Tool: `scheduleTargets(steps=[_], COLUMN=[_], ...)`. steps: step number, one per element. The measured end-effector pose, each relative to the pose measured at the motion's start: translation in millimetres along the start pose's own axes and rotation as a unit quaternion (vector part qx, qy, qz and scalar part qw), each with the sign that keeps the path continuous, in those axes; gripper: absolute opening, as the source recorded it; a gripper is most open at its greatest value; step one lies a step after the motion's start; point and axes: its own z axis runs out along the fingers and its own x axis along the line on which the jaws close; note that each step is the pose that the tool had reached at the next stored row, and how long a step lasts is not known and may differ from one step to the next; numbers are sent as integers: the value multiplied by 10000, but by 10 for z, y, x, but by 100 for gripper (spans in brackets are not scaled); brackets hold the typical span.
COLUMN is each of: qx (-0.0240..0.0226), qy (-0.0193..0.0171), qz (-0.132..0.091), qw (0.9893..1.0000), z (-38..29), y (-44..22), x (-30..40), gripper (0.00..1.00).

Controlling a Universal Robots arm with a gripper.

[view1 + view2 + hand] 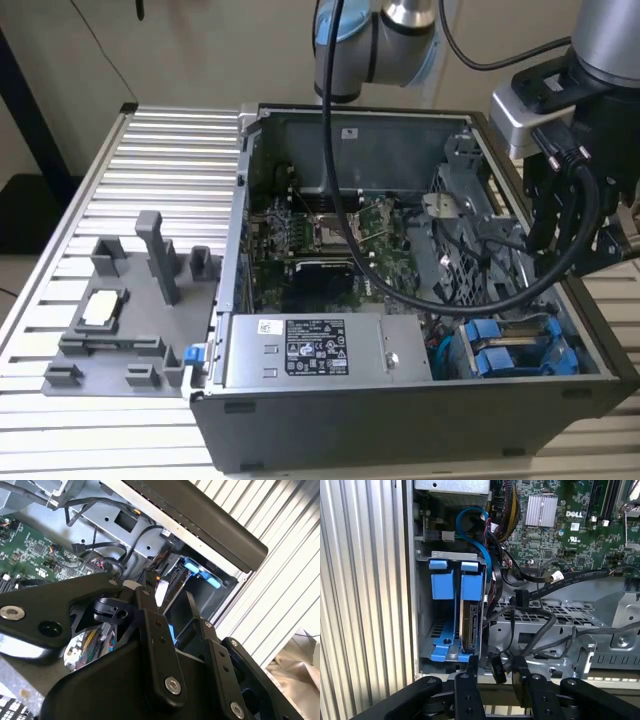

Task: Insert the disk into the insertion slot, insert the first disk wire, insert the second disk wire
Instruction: 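Insert the first disk wire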

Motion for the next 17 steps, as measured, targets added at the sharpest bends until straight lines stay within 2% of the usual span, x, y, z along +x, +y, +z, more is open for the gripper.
scheduleTargets(steps=[2, 3, 4, 6, 10, 14, 17], qx=[0, 0, 0, 0, -2, -71, -72], qy=[0, 0, 1, 1, 2, 34, 33], qz=[0, 0, 0, 0, 0, -7, -6], qw=[10000, 10000, 10000, 10000, 10000, 10000, 10000], z=[0, 0, 0, 0, 0, 12, 12], y=[0, 0, 0, 0, -1, -24, -24], x=[0, 0, 0, 0, 0, 8, 10], gripper=[39, 32, 32, 20, 19, 19, 19])
